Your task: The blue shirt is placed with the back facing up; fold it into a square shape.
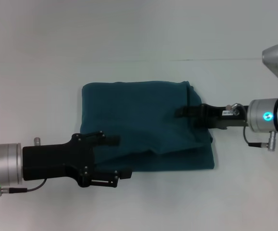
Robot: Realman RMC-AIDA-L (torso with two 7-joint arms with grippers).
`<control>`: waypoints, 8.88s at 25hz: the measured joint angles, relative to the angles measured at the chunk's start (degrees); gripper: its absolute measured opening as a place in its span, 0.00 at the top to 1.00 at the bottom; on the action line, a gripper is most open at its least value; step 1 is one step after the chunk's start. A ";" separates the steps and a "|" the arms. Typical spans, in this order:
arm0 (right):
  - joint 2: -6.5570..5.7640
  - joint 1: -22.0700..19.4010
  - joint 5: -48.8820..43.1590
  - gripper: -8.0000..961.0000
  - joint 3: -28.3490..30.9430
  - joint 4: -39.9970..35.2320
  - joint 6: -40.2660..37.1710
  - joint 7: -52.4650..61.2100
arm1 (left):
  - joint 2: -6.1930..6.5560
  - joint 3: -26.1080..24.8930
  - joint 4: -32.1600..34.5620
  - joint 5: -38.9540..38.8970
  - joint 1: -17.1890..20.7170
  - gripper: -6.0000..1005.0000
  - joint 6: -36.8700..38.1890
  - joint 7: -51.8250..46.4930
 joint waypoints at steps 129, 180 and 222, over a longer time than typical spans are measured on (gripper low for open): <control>-7.47 -11.81 8.62 0.05 4.61 -12.01 -14.68 -7.05 | -0.27 -3.86 -6.74 -3.00 -8.50 0.07 -39.48 -30.13; -5.55 -12.04 7.99 0.05 3.57 -11.24 -11.50 -4.78 | -2.88 10.70 -13.51 -2.67 -15.82 0.07 -60.62 -29.77; -4.71 -12.15 7.99 0.05 3.57 -10.86 -10.53 -5.37 | -2.87 11.79 -12.79 -3.32 -16.50 0.95 -62.18 -29.68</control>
